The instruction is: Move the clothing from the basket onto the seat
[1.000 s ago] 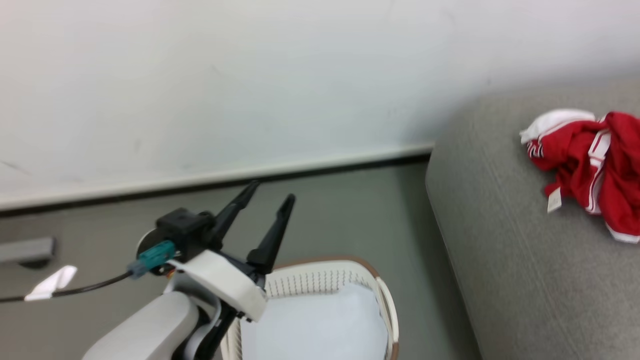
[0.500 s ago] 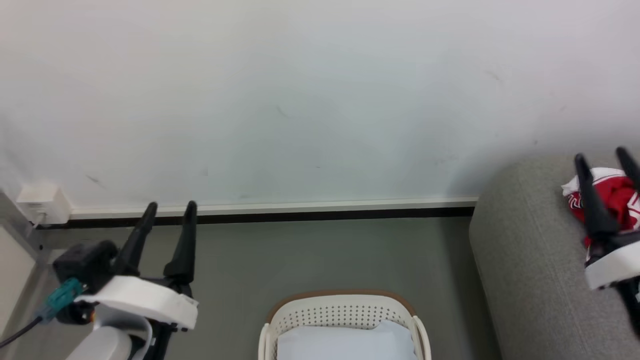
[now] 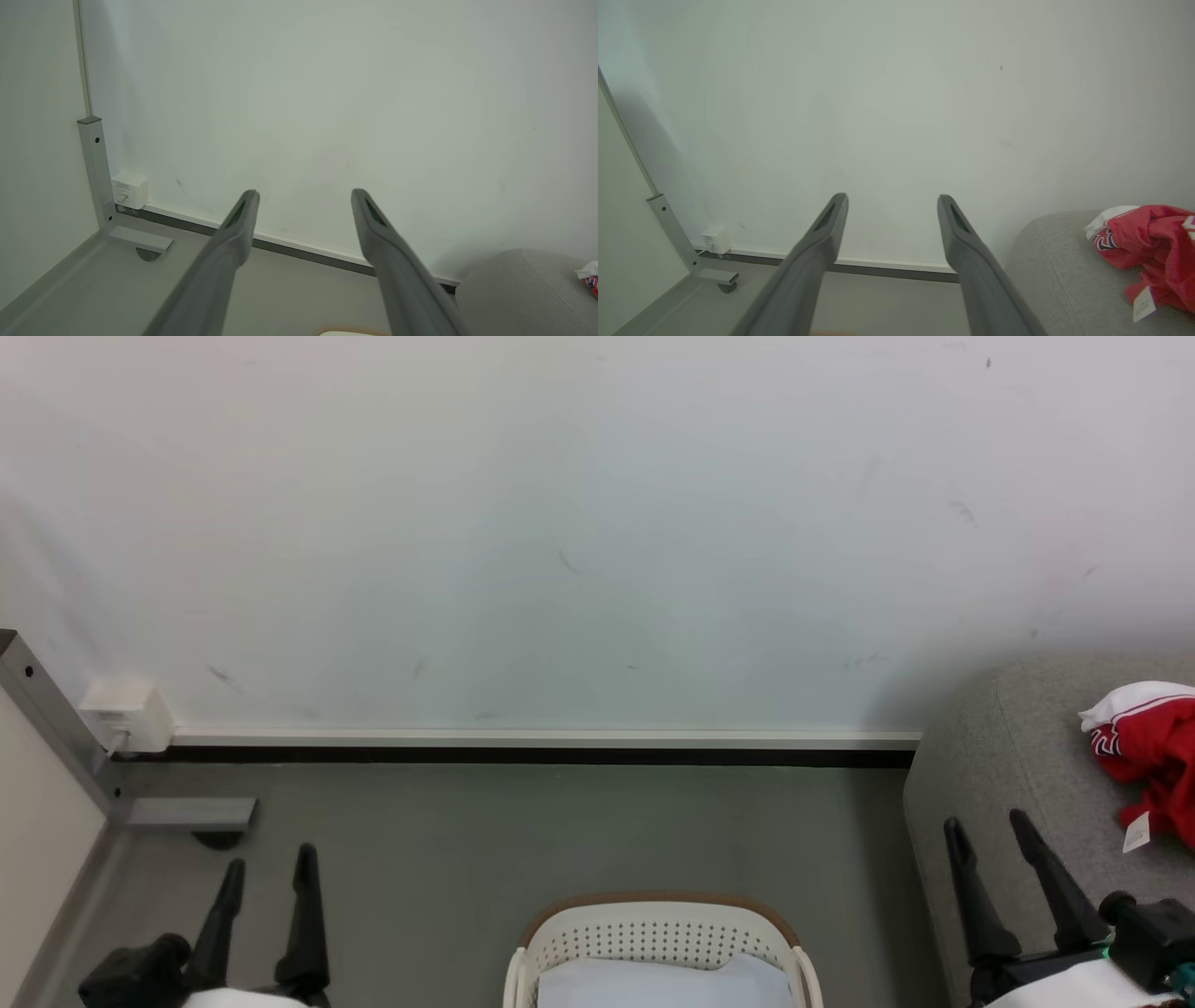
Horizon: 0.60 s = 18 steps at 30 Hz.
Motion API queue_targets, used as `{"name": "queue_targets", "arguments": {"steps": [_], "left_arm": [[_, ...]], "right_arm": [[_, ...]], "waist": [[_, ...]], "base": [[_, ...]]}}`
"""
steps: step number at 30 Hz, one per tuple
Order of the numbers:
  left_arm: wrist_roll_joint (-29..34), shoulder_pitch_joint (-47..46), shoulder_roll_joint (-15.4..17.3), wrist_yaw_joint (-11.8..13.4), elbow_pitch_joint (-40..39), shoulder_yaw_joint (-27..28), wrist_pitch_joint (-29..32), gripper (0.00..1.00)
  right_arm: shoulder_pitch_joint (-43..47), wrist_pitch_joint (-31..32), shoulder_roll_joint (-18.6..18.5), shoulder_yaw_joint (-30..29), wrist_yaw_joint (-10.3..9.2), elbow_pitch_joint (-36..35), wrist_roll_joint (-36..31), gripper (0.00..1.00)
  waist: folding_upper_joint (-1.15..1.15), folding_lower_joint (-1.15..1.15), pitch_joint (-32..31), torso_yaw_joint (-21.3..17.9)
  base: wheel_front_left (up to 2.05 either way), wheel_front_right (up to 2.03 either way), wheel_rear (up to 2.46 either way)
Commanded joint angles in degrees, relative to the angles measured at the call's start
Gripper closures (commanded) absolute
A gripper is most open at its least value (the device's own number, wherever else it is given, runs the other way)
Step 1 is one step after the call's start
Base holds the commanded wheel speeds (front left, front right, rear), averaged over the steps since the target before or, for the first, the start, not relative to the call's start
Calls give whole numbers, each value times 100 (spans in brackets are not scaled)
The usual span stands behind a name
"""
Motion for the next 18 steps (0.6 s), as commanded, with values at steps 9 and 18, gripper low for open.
{"name": "queue_targets", "arguments": {"steps": [9, 18], "left_arm": [[1125, 392, -633, -515, 265, 571, -3, 0], [1684, 331, -1012, -967, 448, 937, -4, 0]], "right_arm": [[529, -47, 455, -186, -13, -214, -591, 0], [411, -49, 522, -96, -13, -103, -711, 0]], "waist": [[0, 0, -34, 68], [0, 0, -48, 0]], "base": [[0, 0, 0], [0, 0, 0]]}}
